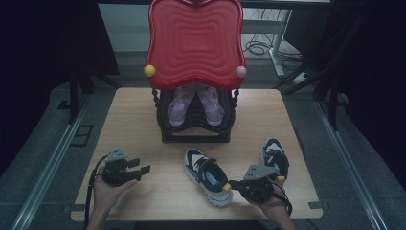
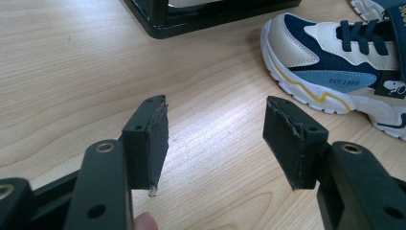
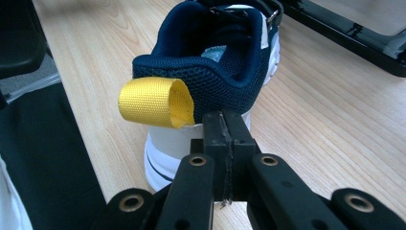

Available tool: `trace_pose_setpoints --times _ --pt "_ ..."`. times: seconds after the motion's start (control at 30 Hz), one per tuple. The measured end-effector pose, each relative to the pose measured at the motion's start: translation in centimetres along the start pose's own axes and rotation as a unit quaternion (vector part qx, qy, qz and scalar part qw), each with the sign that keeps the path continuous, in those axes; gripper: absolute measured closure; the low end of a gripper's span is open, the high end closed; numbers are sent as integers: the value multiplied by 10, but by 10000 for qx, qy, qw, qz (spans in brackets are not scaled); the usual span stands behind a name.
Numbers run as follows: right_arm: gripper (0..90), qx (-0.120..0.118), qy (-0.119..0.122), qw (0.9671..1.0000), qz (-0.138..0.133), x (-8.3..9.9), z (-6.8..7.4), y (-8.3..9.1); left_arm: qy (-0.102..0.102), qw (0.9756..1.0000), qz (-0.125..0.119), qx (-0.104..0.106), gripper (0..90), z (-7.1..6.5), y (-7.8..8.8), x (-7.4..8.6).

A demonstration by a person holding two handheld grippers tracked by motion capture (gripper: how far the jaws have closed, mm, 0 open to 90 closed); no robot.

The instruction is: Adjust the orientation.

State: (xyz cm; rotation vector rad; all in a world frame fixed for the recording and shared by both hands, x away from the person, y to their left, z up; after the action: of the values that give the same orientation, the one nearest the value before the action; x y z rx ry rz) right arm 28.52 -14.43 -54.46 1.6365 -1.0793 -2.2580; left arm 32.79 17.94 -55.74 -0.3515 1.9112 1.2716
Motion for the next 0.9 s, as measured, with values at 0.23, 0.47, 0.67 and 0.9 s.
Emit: trace_pose_setpoints --times 0.23,0.47,0.67,0.9 --pt "896 -311 48 9995 -16 -2 10 -6 8 10000 -7 -2 417 1 0 0" --pt "896 -573 132 9983 -20 -5 21 -13 3 10000 6 -2 416 2 0 1" --pt "895 -834 278 9961 -14 -9 32 -22 14 10000 2 -1 416 3 1 1" --pt "895 -1065 446 9933 -19 -18 45 -39 21 10000 0 4 415 5 2 1"
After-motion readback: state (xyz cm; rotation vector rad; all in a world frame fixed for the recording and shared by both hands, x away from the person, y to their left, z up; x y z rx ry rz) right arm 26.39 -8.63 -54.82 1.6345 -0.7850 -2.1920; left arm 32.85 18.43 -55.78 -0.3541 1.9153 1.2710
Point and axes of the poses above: each handheld gripper's, and its own axes: y roughly backward along the jaws, x roughly out of its underside, z roughly to its left, the point moved 10 cm from there along -y, roughly forward along the jaws, and after that the axes turned 6 degrees about -x, right-handed, at the moved point
